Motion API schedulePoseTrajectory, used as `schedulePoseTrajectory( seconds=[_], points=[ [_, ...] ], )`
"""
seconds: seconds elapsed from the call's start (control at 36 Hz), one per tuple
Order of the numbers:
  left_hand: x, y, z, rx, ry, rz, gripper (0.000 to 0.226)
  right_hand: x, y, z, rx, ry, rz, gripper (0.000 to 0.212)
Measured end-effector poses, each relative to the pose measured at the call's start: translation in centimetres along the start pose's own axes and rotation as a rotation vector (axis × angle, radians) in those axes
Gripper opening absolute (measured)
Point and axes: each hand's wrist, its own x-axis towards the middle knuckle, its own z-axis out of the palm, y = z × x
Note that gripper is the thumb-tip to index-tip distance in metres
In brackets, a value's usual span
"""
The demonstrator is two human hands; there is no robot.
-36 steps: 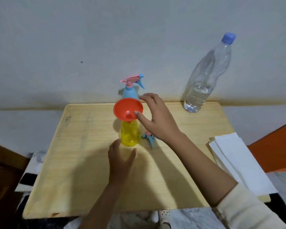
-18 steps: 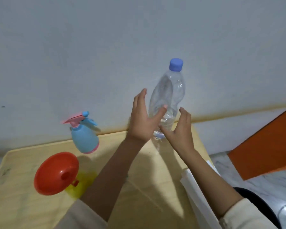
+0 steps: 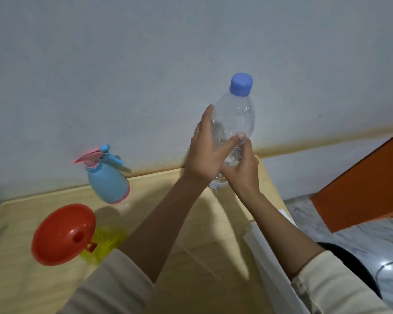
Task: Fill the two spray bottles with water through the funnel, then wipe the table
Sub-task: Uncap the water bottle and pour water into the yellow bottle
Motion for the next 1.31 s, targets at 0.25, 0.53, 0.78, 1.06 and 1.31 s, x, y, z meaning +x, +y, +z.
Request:
schedulePoseTrajectory(
  seconds=[0.25,0.53,0.78,1.06,1.31],
  points=[
    [-7.8,1.8,-1.2,-0.067,-0.047,0.008,0.086,-8.4,-1.2,-2.6,0.006,0.063,-0.002,0.076],
    [-16.3,2.4,-2.1,-0.061,-0.100,0.013,0.084,-17.9,-1.6,-5.1,-0.014,0.097,0.047,0.075],
    [-20.5,2.6,-2.3,-0.071,-0.169,0.017,0.089,-22.3,-0.8,-5.9,-0.001,0.124,0.052,0.064],
    [-18.1,5.7,-5.1,0.080,-0.381,0.080,0.078,-21.2,-2.5,-8.6,0.141,-0.021,0.018,0.108],
    [-15.6,10.4,-5.5,0.015,-0.561,0.186,0.039,-18.4,-6.4,-10.1,0.156,-0.062,-0.103,0.096]
  ],
)
